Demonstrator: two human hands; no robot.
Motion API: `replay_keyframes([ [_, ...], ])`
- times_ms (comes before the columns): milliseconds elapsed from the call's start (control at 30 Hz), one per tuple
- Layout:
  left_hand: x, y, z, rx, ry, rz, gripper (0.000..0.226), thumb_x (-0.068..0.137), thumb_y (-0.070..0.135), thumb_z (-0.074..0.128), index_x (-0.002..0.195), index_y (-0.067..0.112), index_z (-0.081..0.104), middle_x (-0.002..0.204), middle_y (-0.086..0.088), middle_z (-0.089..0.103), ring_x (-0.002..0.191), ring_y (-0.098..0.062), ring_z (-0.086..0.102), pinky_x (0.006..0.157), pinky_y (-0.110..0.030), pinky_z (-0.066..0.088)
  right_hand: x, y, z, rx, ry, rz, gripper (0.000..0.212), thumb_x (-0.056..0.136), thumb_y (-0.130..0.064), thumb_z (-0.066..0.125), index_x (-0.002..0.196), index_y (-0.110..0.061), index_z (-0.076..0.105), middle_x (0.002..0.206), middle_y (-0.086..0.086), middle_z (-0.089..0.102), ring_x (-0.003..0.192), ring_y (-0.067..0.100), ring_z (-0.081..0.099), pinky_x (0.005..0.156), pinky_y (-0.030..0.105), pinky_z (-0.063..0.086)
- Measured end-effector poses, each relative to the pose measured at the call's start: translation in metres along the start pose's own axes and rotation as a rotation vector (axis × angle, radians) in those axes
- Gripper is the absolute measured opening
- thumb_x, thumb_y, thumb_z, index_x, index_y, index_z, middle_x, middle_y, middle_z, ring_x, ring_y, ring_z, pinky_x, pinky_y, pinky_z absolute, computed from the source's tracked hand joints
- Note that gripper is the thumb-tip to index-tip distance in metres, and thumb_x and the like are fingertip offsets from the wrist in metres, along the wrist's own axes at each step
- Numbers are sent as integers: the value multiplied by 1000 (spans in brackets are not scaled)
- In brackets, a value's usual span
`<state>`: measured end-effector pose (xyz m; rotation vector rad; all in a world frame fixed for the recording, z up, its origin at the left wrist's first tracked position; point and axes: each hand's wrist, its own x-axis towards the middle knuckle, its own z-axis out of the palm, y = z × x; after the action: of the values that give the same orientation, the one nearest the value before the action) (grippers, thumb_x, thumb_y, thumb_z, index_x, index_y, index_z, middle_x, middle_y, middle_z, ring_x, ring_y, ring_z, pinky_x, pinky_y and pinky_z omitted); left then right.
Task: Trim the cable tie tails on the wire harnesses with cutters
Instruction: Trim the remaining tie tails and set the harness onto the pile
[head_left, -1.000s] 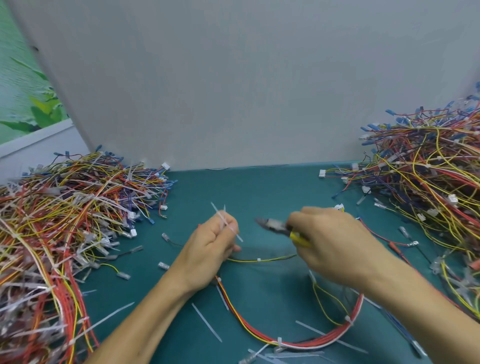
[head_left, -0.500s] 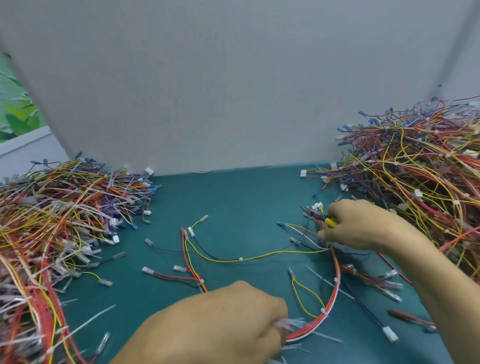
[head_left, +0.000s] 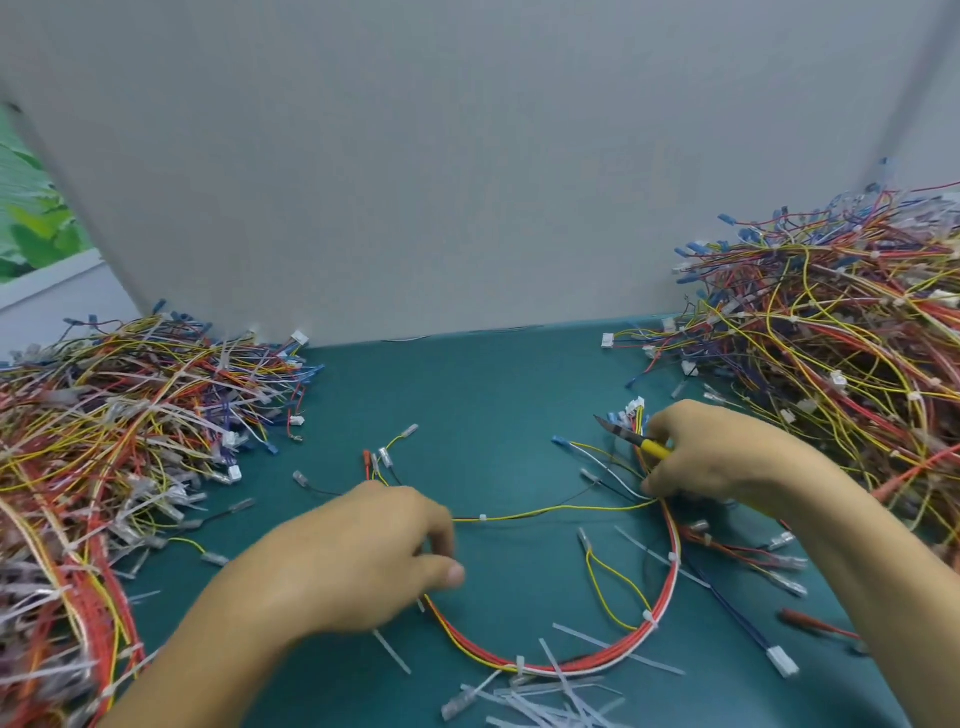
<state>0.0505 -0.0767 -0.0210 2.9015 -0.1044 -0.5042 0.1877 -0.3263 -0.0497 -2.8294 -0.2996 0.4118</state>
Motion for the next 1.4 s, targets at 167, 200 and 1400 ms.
replay_keyframes([
  [167,16,-9,17,53,-80,-303,46,78,59,62,83,13,63,66,-1,71,66,-12,65,75,-31,55,11,3,7,270,169,25,11,70,-13,73,78,-10,65,65,12,68,62,29,67,61,36,59],
  [200,20,-10,21,50,-41,-333,46,76,60,63,83,14,62,65,0,69,72,-15,67,75,-32,55,14,4,8,358,249,34,9,70,-10,71,77,-9,65,67,15,68,67,33,68,67,43,59],
  [1400,49,-48,23,-1594,867,-85,30,84,-10,61,95,17,66,65,2,68,60,-12,67,52,-28,56,10,-13,0,1508,295,-94,15,84,5,65,84,-10,62,73,12,57,65,24,58,62,33,57],
])
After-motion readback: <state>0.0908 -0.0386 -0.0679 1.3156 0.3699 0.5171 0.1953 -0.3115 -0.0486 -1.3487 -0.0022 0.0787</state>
